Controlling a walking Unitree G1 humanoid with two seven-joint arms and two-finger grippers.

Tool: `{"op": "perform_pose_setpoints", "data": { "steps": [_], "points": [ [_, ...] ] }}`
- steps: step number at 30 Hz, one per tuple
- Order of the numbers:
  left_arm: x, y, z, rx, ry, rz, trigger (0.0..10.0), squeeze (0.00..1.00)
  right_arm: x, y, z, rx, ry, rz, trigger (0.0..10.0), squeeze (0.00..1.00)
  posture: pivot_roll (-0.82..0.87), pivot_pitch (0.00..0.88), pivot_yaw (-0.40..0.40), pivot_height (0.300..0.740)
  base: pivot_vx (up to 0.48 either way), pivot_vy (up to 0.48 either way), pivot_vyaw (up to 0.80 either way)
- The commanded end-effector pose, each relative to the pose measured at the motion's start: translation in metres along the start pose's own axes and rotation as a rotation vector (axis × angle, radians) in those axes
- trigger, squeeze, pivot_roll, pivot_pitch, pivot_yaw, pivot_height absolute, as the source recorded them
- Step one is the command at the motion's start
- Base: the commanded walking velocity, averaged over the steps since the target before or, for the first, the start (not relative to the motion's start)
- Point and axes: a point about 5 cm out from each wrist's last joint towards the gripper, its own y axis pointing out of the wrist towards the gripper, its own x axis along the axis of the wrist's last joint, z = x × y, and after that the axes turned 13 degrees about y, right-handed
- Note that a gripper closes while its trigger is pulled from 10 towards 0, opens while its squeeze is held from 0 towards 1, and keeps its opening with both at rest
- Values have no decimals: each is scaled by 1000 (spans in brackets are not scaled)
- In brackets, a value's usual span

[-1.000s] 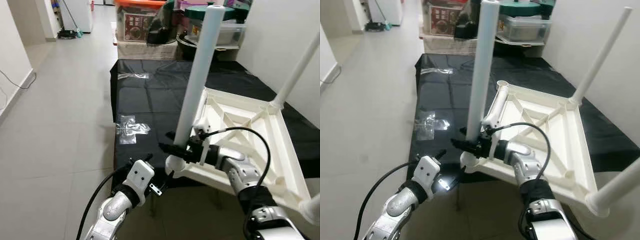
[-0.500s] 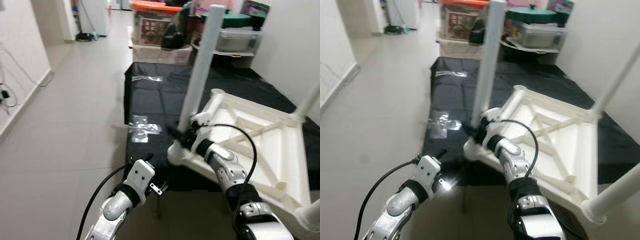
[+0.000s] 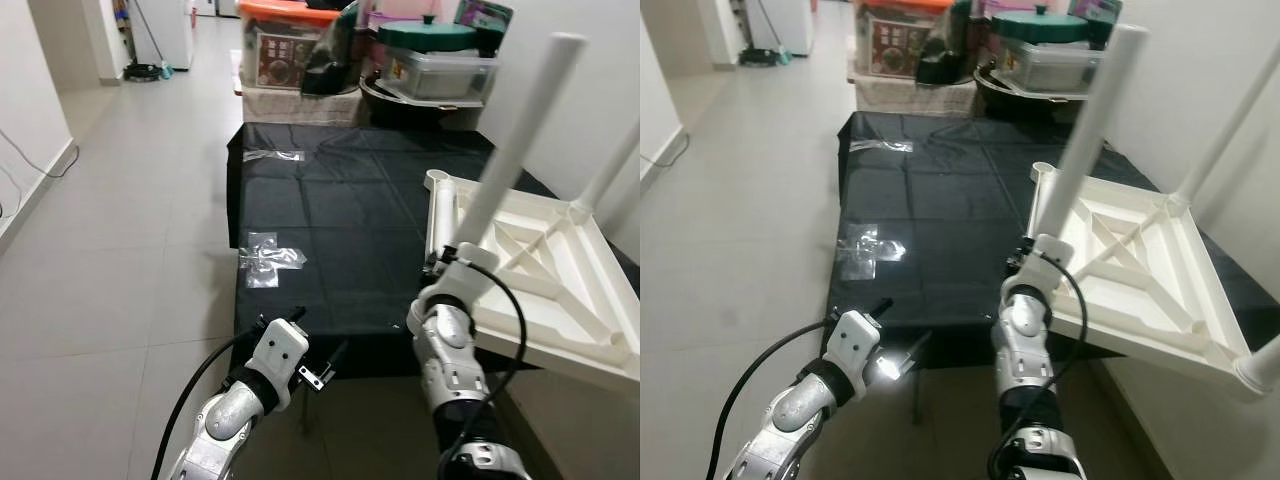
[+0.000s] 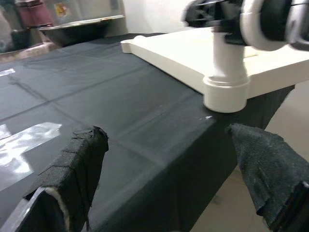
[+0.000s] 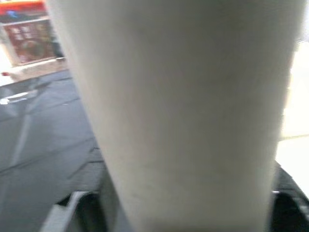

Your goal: Building children table

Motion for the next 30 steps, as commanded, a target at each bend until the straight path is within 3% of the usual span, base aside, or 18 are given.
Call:
{"op": "perform_pose_setpoints", "data": {
  "steps": [1,2,3,4,6,10,11,12,13,14,16,17,22,24,26,30],
  "points": [
    [-5,-1,-2,-11,2,22,10000,0,-2,0,11,51,-7,4,10000,1000,139,0,-101,740,0,0,0],
    [-5,-1,-2,-11,2,22,10000,0,-2,0,11,51,-7,4,10000,1000,139,0,-101,740,0,0,0],
    [-5,-1,-2,-12,2,22,10000,0,-2,1,8,50,-23,3,10000,725,140,0,-103,740,0,0,0],
    [-5,-1,-2,-12,2,22,10000,0,1,2,4,76,-48,-11,10000,0,140,0,-103,740,0,0,0],
    [-5,-1,-2,-11,2,22,10000,0,5,2,0,125,-88,-31,10000,0,139,0,-105,740,0,0,0],
    [-5,0,-2,-10,2,22,10000,0,5,6,-14,251,-55,15,10000,0,142,0,-108,740,0,0,0],
    [-5,-1,-2,-8,2,21,10000,0,3,6,-18,343,-33,77,10000,0,142,0,-108,740,0,0,0],
    [-5,-1,-2,-8,2,21,10000,0,3,6,-18,343,-33,77,10000,0,142,0,-108,740,0,0,0],
    [-5,-1,-2,-9,2,21,10000,0,3,5,-20,535,-2,203,10000,0,137,0,-104,740,0,0,0],
    [-5,0,-2,-9,2,21,10000,0,4,4,-20,622,11,259,10000,0,137,0,-104,740,0,0,0],
    [-5,0,-2,-10,2,21,10000,0,5,3,-19,666,15,288,10000,0,137,0,-104,740,0,0,0],
    [-5,0,-2,-12,2,20,10000,0,9,2,-15,795,-1,356,10000,0,137,0,-104,740,0,0,0],
    [-6,0,-2,-12,5,20,10000,0,11,2,-8,958,-42,437,10000,0,145,0,-110,740,0,0,0],
    [-6,0,-2,-12,5,20,10000,0,11,2,-8,958,-42,437,10000,0,145,0,-110,740,0,0,0],
    [-6,0,-2,-9,8,20,10000,0,11,2,4,1091,-73,502,10000,0,158,0,-118,740,0,0,0],
    [-6,-1,-3,-8,10,20,10000,0,7,1,15,1192,-119,576,10000,0,161,0,-120,740,0,0,0]
  ]
}}
